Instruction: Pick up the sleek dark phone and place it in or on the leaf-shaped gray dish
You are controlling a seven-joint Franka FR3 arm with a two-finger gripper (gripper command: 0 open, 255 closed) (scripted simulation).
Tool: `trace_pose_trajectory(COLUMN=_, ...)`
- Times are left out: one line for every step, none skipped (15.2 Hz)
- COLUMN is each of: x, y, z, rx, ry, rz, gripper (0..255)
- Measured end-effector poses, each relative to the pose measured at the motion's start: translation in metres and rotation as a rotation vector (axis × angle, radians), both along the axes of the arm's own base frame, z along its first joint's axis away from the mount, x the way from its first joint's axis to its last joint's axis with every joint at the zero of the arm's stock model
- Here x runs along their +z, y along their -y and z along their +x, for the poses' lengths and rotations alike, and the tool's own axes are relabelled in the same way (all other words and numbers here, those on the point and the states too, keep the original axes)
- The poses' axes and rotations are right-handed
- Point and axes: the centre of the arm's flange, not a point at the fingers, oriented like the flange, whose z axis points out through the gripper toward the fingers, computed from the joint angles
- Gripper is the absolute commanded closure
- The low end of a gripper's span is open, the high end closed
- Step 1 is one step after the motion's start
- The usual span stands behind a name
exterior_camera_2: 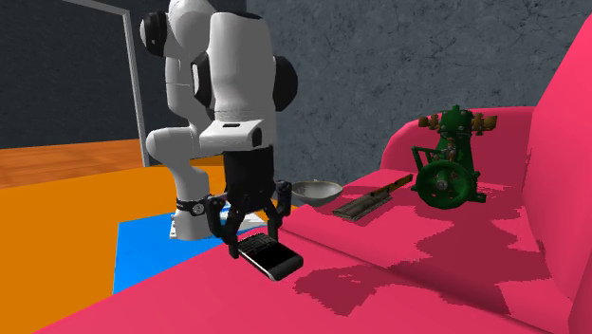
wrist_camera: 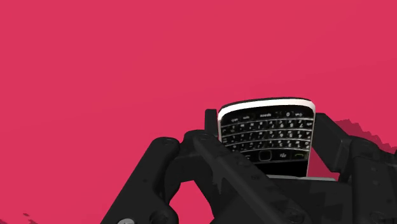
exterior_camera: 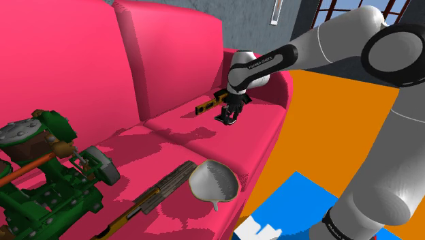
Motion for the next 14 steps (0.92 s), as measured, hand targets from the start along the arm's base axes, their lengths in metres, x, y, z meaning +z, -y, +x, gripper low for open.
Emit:
trace_pose_trajectory(x=0.005, y=0.000, z=0.000, rx=0.000, ry=0.000, rz=0.000, gripper=255)
trace_pose_trajectory(x=0.010, y=0.000, z=0.001, rx=0.000, ry=0.000, rz=0.000, gripper=255)
trace_pose_trajectory(x=0.015, y=0.000, z=0.001, rx=0.000, ry=0.000, rz=0.000, gripper=255)
trace_pose_trajectory(x=0.020, y=0.001, z=0.000, rx=0.000, ry=0.000, rz=0.000, gripper=255)
trace_pose_trajectory(x=0.026, y=0.001, z=0.000, rx=0.000, ry=0.000, rz=0.000, gripper=255)
trace_pose_trajectory(x=0.031, y=0.000, z=0.001, rx=0.000, ry=0.000, rz=0.000, gripper=255)
trace_pose_trajectory(x=0.036, y=0.000, z=0.001, rx=0.000, ry=0.000, rz=0.000, gripper=255)
trace_pose_trajectory(x=0.042, y=0.000, z=0.000, rx=0.000, ry=0.000, rz=0.000, gripper=255)
trace_pose_trajectory(x=0.046, y=0.000, z=0.001, rx=0.000, ry=0.000, rz=0.000, gripper=255)
trace_pose_trajectory(x=0.050, y=-0.001, z=0.001, rx=0.000, ry=0.000, rz=0.000, gripper=255)
trace_pose_trajectory(x=0.055, y=0.000, z=0.000, rx=0.000, ry=0.000, rz=0.000, gripper=255)
trace_pose_trajectory(x=0.061, y=0.000, z=-0.001, rx=0.000, ry=0.000, rz=0.000, gripper=255)
trace_pose_trajectory(x=0.069, y=0.000, z=-0.001, rx=0.000, ry=0.000, rz=0.000, gripper=255)
trace_pose_trajectory(x=0.071, y=-0.005, z=-0.005, rx=0.000, ry=0.000, rz=0.000, gripper=255)
